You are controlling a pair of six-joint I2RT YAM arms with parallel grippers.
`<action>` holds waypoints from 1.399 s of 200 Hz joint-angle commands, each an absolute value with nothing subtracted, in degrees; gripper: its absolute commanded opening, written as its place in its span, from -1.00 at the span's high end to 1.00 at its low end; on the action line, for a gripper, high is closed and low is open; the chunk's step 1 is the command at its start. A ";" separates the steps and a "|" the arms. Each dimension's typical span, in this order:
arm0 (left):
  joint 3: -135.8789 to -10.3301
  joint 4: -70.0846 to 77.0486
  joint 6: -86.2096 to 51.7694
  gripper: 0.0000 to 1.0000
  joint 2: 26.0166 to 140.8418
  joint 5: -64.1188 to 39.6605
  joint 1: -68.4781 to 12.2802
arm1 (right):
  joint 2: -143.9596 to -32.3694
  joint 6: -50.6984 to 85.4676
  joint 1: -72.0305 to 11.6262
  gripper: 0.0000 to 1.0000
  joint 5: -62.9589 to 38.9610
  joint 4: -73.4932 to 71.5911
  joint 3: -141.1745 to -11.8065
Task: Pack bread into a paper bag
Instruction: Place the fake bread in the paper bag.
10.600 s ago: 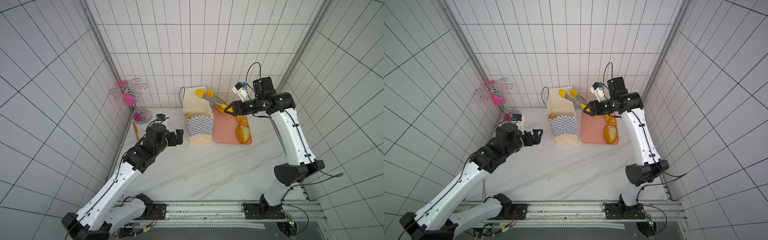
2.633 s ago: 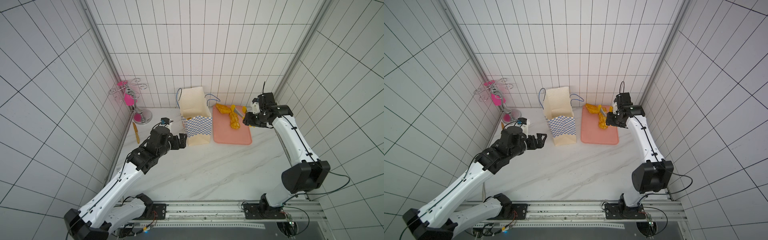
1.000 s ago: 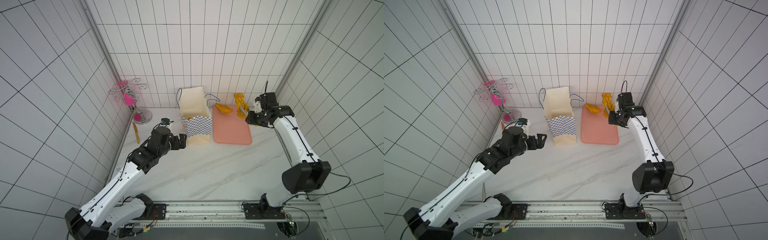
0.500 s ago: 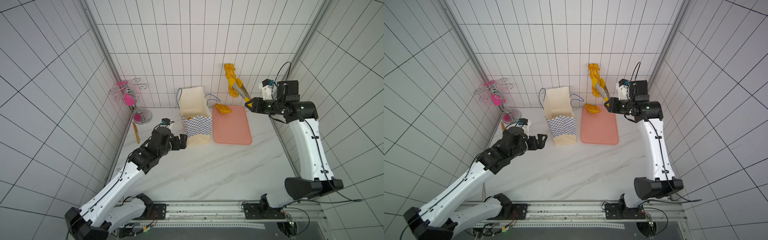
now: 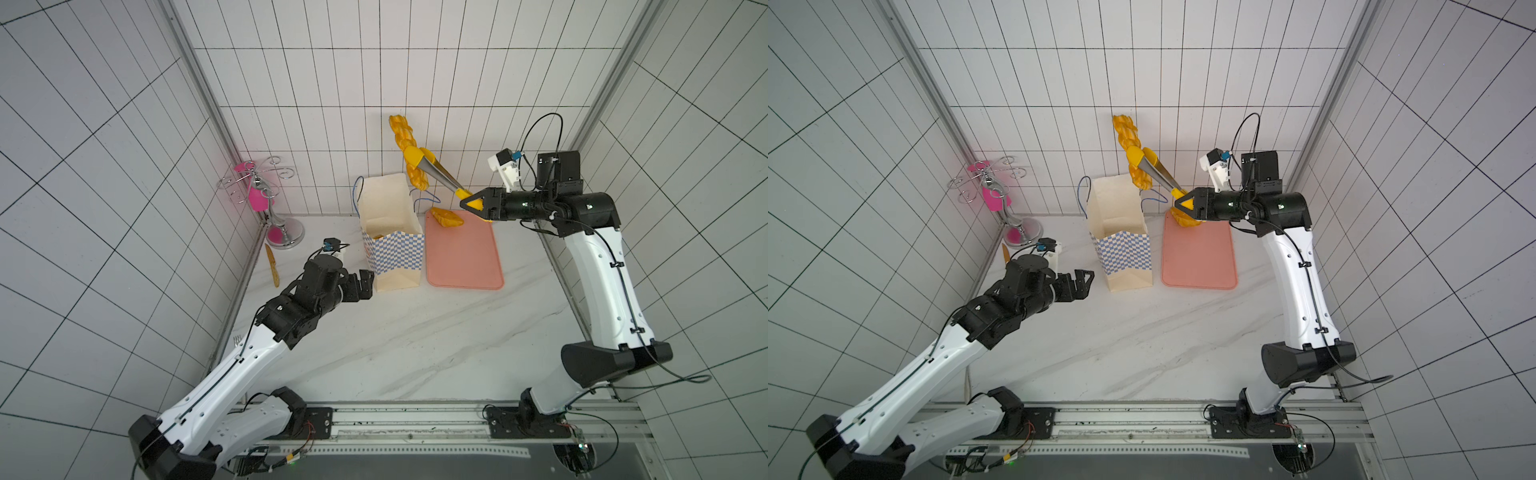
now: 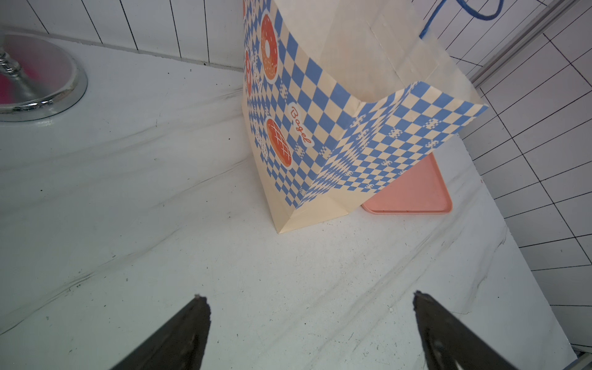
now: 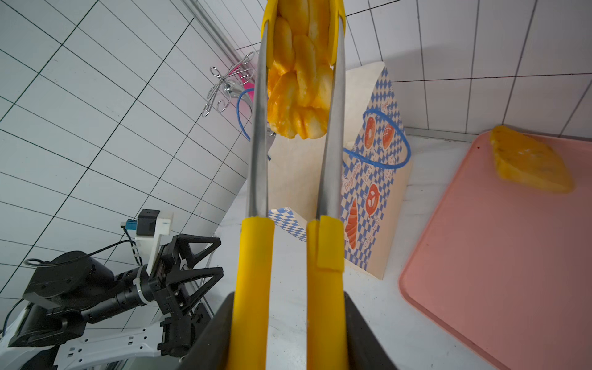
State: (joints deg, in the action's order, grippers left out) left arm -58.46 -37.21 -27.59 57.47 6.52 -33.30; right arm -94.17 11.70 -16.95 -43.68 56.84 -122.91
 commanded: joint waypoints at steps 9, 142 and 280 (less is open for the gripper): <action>-58.11 -37.52 -27.49 -0.98 55.66 7.99 -33.48 | -95.60 12.04 -18.82 0.22 -46.93 52.29 -127.41; -57.46 -38.06 -27.93 -0.98 56.34 8.92 -33.65 | -96.67 12.22 -21.14 0.23 -46.58 46.46 -113.66; -57.51 -36.96 -28.47 -0.98 59.04 7.13 -34.07 | -92.66 10.16 -21.36 -0.07 -43.60 47.03 -106.15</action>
